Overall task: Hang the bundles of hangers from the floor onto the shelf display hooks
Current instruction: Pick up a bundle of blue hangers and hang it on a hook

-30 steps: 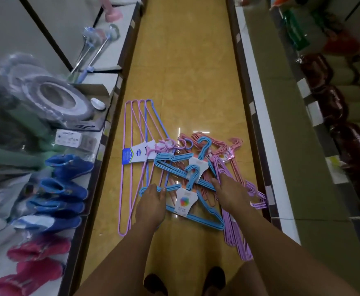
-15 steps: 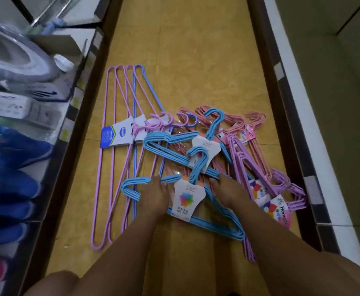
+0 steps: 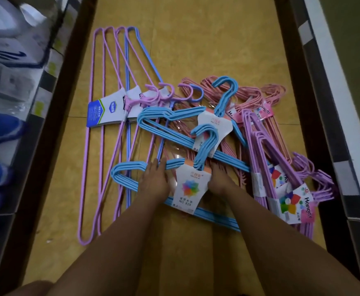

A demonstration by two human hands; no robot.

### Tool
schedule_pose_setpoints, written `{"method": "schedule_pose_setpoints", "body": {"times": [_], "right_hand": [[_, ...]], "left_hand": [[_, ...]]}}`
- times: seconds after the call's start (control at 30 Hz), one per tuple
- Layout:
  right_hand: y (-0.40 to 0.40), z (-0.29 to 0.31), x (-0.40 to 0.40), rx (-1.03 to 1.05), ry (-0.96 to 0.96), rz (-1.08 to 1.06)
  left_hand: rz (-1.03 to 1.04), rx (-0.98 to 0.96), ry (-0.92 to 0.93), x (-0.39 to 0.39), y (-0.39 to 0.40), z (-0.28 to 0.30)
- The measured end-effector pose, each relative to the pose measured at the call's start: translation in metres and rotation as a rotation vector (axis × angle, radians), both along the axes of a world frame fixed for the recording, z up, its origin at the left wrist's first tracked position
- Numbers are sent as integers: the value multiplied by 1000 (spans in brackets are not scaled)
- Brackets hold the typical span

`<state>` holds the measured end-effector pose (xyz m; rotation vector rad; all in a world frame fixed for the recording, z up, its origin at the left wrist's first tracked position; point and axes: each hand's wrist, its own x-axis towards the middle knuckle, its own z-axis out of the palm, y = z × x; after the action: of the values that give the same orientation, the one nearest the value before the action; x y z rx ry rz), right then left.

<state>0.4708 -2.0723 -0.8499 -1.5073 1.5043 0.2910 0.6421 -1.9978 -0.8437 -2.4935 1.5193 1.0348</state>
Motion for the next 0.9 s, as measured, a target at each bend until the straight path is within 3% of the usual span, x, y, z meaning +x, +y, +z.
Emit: {"method": "schedule_pose_setpoints", "body": {"times": [0.2,0.43,0.6,0.77,0.9], "right_hand": [[2,0,4,29,-8,-132],[8,17,16,56,-28,50],[3,36,26,23,-83,90],[0,86,34,57,-144,57],[4,163,43,60,-146,83]], "left_hand": [[-10,16,-43,6,-3,1],[-186,45,-143,11,-10,12],[-180,30,-171,21,-4,27],[-45,-91,-177,18,4,78],[46,-143,-160,20,15,154]]}}
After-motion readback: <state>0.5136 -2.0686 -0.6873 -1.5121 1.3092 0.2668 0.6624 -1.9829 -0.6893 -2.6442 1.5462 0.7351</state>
